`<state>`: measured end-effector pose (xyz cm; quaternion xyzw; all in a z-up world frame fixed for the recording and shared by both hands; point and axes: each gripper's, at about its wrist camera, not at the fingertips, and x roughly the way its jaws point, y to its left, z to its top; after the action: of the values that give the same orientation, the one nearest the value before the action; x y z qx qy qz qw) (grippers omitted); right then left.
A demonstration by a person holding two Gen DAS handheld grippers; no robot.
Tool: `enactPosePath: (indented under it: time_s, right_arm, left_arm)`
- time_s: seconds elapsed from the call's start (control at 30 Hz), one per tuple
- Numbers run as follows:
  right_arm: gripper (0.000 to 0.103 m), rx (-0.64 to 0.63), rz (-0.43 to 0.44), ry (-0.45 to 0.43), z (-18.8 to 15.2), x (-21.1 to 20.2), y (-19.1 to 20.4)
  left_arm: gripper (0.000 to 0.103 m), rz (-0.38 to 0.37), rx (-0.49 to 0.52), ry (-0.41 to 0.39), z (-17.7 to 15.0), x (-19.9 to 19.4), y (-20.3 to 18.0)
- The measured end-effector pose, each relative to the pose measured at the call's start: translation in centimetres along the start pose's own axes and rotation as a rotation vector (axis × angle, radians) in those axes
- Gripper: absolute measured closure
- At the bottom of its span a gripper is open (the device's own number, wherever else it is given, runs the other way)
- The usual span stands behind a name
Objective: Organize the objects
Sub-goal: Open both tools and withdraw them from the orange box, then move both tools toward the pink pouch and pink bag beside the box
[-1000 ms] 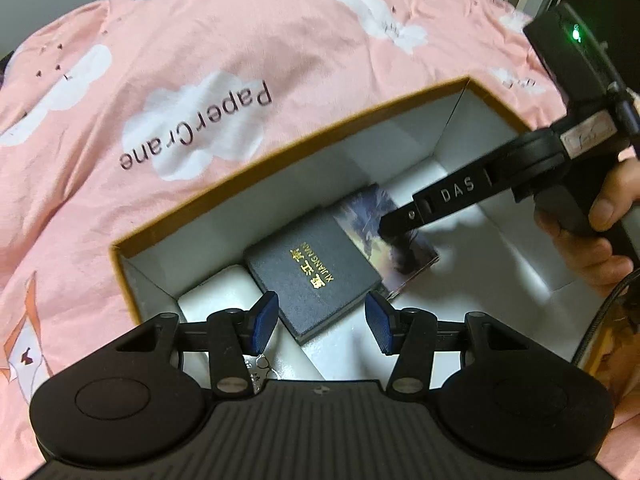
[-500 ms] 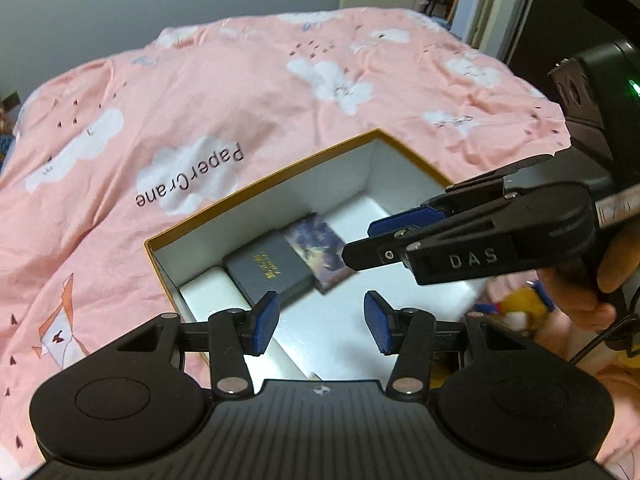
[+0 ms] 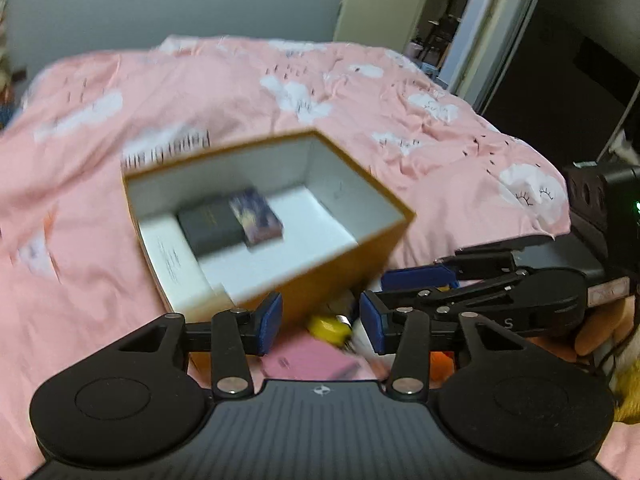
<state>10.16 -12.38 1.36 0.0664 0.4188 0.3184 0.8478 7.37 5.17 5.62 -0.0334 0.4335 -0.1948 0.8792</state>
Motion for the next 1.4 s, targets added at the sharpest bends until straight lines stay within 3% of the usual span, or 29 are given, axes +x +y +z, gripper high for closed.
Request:
enactPosePath:
  time_s: [0.23, 0.4, 0.5, 0.7, 0.83, 1.03, 1.23, 1.4]
  right_arm:
    - [0.063, 0.076, -0.064, 0.155, -6.6, 1.0, -0.9]
    - [0.063, 0.064, -0.069, 0.291, -10.4, 2.6, -0.5]
    - [0.048, 0.026, -0.048, 0.346, -11.3, 3.5, 0.3]
    - [0.037, -0.039, -0.081, 0.411, -12.2, 4.9, 1.1]
    - [0.036, -0.094, -0.095, 0.45, -12.7, 5.6, 1.7]
    - [0.035, -0.128, -0.093, 0.503, -13.2, 7.5, 1.9]
    - [0.047, -0.138, -0.106, 0.491, -13.4, 7.9, 1.9]
    - [0.051, -0.144, -0.116, 0.406, -12.9, 5.8, 2.2]
  left_arm:
    - [0.058, 0.006, -0.174, 0.116, -6.5, 3.6, 0.0]
    - [0.059, 0.06, -0.165, 0.23, -9.9, 4.7, -0.9]
    - [0.062, 0.16, -0.096, 0.281, -11.0, 5.3, -1.9]
    - [0.069, 0.212, -0.088, 0.261, -11.3, 4.8, -2.1]
    - [0.069, 0.236, -0.093, 0.223, -11.3, 4.4, -2.3]
    - [0.069, 0.223, -0.106, 0.235, -11.5, 5.0, -1.8]
    - [0.069, 0.211, -0.114, 0.226, -11.4, 4.9, -1.7]
    - [0.069, 0.187, -0.139, 0.188, -11.3, 4.3, -1.4]
